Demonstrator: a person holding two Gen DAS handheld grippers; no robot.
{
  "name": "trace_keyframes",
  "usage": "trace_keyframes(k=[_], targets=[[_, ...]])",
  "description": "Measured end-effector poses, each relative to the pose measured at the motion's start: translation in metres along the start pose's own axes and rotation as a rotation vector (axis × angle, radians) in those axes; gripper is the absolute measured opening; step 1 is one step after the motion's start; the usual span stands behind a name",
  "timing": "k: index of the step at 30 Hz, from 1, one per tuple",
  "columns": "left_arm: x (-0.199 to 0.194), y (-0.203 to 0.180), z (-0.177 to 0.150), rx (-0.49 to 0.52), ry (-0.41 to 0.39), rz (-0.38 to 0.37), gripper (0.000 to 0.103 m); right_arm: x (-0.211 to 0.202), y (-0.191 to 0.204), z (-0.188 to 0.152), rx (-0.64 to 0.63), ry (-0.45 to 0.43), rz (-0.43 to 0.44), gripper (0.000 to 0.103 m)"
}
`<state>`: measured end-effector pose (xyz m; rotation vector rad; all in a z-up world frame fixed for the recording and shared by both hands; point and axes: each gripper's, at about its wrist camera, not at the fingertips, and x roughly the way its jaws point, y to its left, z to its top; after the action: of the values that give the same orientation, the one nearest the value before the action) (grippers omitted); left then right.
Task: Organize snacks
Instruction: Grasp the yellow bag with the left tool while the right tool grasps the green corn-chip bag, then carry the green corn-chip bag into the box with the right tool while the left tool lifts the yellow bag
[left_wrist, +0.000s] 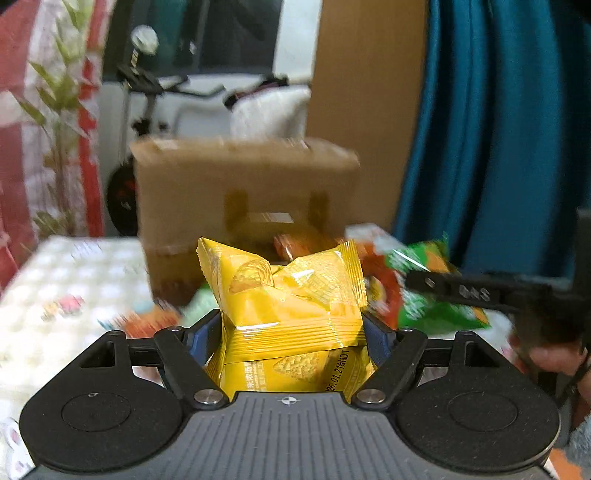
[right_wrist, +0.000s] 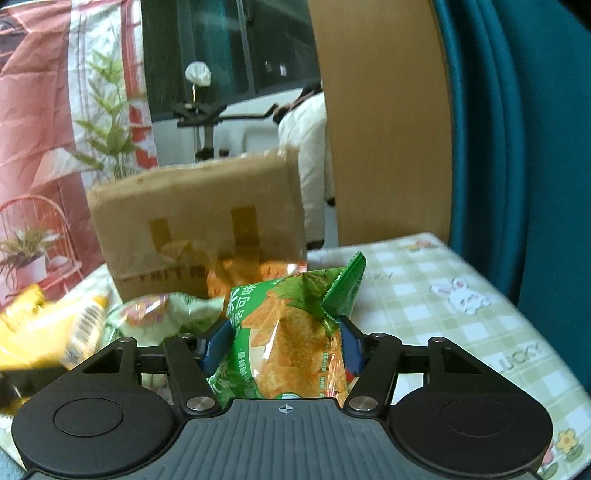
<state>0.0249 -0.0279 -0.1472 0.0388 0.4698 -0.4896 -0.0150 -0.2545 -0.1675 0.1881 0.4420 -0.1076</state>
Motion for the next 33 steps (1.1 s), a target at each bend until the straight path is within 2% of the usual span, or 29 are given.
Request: trace_keyframes(k=[4,10,20,33], targets=[[-0.004,0.013,0.02,-0.027,-0.061,0.049,0.08,-0.005,-0.005,0.014,0.004,-0.05,-0.005,0.056],[0.002,0.025,0.053,0.0,-0.135,0.117,0.08,-0.006,-0.012,0.043,0.027,-0.102,0.004,0.055],[0.014,0.042,0.101,-0.003,-0.206,0.154,0.08,0.0,-0.01,0.1,0.014,-0.186,0.031,0.055],[0.02,0.048,0.128,0.018,-0.253,0.15,0.08,0.02,-0.002,0.147,-0.006,-0.218,0.047,0.055]])
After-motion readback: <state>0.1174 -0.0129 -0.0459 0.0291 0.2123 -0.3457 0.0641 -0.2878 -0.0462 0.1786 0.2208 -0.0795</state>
